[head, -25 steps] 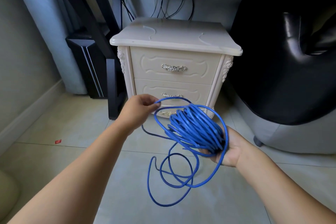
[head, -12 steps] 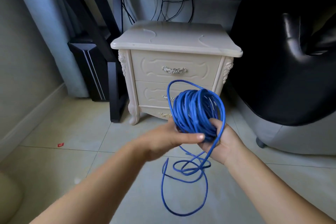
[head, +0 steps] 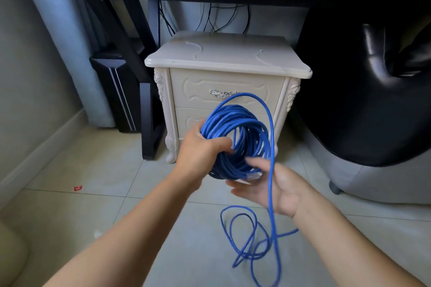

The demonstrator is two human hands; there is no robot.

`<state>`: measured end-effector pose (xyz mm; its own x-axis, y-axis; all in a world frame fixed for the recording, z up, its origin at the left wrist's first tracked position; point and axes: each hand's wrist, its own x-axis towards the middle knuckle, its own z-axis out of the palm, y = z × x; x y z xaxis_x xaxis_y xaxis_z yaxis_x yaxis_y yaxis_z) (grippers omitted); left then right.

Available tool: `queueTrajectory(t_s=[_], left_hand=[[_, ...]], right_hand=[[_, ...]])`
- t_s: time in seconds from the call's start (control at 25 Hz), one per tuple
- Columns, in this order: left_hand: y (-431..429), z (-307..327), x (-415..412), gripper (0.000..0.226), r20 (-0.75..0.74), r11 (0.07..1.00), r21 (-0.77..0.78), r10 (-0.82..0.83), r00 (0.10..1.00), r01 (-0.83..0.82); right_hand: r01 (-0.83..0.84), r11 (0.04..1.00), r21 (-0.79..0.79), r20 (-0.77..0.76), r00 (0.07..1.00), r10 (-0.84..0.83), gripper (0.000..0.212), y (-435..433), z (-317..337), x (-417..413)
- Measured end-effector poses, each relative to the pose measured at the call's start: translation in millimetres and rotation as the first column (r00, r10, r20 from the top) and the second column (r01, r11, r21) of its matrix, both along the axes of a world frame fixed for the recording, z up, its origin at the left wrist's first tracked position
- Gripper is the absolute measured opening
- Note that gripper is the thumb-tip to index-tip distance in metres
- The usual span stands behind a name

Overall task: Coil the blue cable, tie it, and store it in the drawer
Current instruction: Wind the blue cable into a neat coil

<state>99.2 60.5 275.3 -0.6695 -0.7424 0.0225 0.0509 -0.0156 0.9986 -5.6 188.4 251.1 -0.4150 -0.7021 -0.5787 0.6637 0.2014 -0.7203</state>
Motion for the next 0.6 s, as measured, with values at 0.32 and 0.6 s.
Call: queueTrajectory(t_s=[0.32,0.6], left_hand=[[-30.5,-0.6,23.7,0.031,0.314,0.956,-0.234,-0.096,0.944,0.175],[-22.4,10.3,23.2,0.029,0.333,0.921,-0.258,-0.199,0.922,0.292]], right_hand=[[0.002,0.989,-0.145,-0.798,0.591,-0.118,0.068,0.8,22.0,-19.4],[-0.011,0.999,0.042,-0.994,0.101,0.043,0.068,-15.1,-3.1,4.3]])
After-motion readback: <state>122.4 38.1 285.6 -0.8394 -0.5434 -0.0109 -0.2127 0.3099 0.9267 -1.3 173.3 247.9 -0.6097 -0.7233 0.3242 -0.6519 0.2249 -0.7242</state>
